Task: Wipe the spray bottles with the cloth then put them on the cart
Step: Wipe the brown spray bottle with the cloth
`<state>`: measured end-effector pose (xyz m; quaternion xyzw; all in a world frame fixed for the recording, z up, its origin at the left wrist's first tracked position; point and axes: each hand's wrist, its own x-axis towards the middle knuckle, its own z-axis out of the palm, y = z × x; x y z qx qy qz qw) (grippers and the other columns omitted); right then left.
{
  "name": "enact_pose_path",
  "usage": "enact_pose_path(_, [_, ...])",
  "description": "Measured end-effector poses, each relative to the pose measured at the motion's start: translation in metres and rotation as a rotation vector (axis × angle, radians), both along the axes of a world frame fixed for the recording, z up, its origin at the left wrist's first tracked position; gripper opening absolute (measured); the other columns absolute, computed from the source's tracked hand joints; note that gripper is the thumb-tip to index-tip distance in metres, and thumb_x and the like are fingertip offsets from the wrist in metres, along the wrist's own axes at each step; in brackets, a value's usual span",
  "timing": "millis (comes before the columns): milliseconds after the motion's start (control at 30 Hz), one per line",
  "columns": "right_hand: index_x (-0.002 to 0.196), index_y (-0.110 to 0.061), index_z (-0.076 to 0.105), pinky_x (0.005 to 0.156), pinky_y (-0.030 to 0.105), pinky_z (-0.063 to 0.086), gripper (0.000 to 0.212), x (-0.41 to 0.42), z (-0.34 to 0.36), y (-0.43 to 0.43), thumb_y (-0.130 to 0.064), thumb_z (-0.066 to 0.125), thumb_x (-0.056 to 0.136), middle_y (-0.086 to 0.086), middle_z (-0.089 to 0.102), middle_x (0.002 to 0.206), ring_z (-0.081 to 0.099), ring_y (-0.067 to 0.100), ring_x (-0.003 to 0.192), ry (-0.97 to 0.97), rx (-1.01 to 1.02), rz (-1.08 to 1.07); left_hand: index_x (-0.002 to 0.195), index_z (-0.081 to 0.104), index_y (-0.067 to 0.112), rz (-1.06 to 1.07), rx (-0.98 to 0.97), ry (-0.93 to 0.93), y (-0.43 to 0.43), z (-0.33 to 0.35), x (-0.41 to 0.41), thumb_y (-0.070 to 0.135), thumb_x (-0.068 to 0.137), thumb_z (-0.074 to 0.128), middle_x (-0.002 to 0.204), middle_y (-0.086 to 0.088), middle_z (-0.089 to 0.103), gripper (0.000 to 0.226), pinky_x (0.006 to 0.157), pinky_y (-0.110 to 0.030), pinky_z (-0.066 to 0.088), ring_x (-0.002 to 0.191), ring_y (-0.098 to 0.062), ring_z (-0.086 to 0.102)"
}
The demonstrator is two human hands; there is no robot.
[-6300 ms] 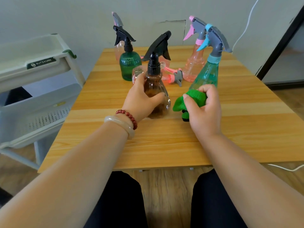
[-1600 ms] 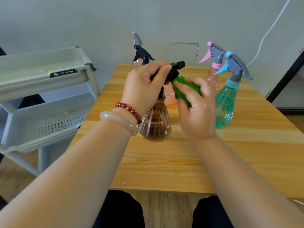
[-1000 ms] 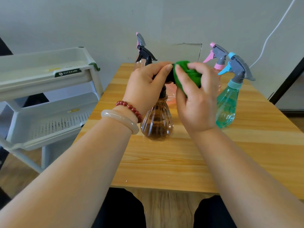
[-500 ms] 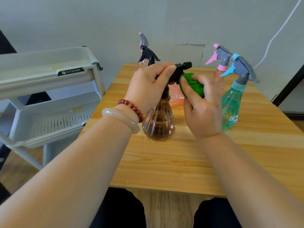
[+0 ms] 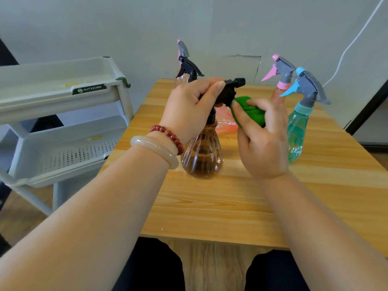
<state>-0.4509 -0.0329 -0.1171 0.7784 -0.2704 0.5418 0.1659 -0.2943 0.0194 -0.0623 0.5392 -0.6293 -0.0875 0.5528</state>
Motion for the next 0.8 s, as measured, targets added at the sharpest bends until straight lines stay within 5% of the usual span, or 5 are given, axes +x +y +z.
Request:
enact_pose_path(167, [0.122, -0.005, 0.068, 0.098, 0.03, 0.036, 0.028, 0.013, 0.014, 0.002, -0.004, 0.055, 0.097, 0.025, 0.061, 0.113, 0.058, 0.043, 0.1, -0.009, -0.049, 0.014, 0.111, 0.068, 0.027, -0.016, -0.031, 0.02, 0.001, 0.0, 0.0, 0.02, 0.103, 0.05, 0.089, 0.012, 0.069, 0.021, 0.076, -0.009, 0.05, 0.088, 0.004, 0.065])
enact_pose_path(467, [0.122, -0.004, 0.068, 0.097, 0.035, 0.043, 0.032, -0.006, 0.015, 0.002, 0.002, 0.056, 0.092, 0.022, 0.06, 0.114, 0.054, 0.031, 0.108, -0.118, 0.012, 0.049, 0.117, 0.07, 0.021, 0.02, 0.014, 0.012, -0.001, -0.001, 0.0, 0.025, 0.104, 0.049, 0.083, 0.015, 0.068, 0.025, 0.07, -0.011, 0.052, 0.082, 0.004, 0.065])
enact_pose_path(567, [0.109, -0.011, 0.07, 0.095, 0.038, 0.048, 0.032, -0.004, 0.034, 0.001, -0.005, 0.051, 0.085, 0.001, 0.062, 0.112, 0.059, 0.022, 0.106, -0.279, 0.226, 0.08, 0.12, 0.068, 0.023, 0.022, 0.028, 0.0, 0.0, 0.0, 0.0, 0.026, 0.104, 0.048, 0.083, 0.018, 0.066, 0.025, 0.069, -0.007, 0.049, 0.08, 0.011, 0.062])
enact_pose_path(700, [0.089, -0.035, 0.059, 0.062, 0.023, 0.046, 0.023, -0.005, 0.055, 0.003, -0.017, 0.048, 0.08, -0.032, 0.056, 0.071, 0.052, -0.005, 0.068, -0.424, 0.682, 0.233, 0.12, 0.069, 0.02, 0.023, 0.013, -0.024, 0.001, 0.001, 0.0, 0.025, 0.104, 0.048, 0.083, 0.02, 0.065, 0.026, 0.069, -0.006, 0.047, 0.079, 0.013, 0.06])
enact_pose_path(800, [0.105, -0.045, 0.061, 0.074, 0.018, 0.05, 0.015, -0.008, 0.064, -0.002, -0.038, 0.059, 0.092, -0.035, 0.056, 0.074, 0.056, -0.009, 0.076, -0.304, 0.793, 0.328, 0.12, 0.069, 0.02, 0.028, 0.013, -0.037, 0.0, 0.001, 0.0, 0.025, 0.104, 0.048, 0.083, 0.019, 0.065, 0.027, 0.069, -0.006, 0.047, 0.081, 0.009, 0.061])
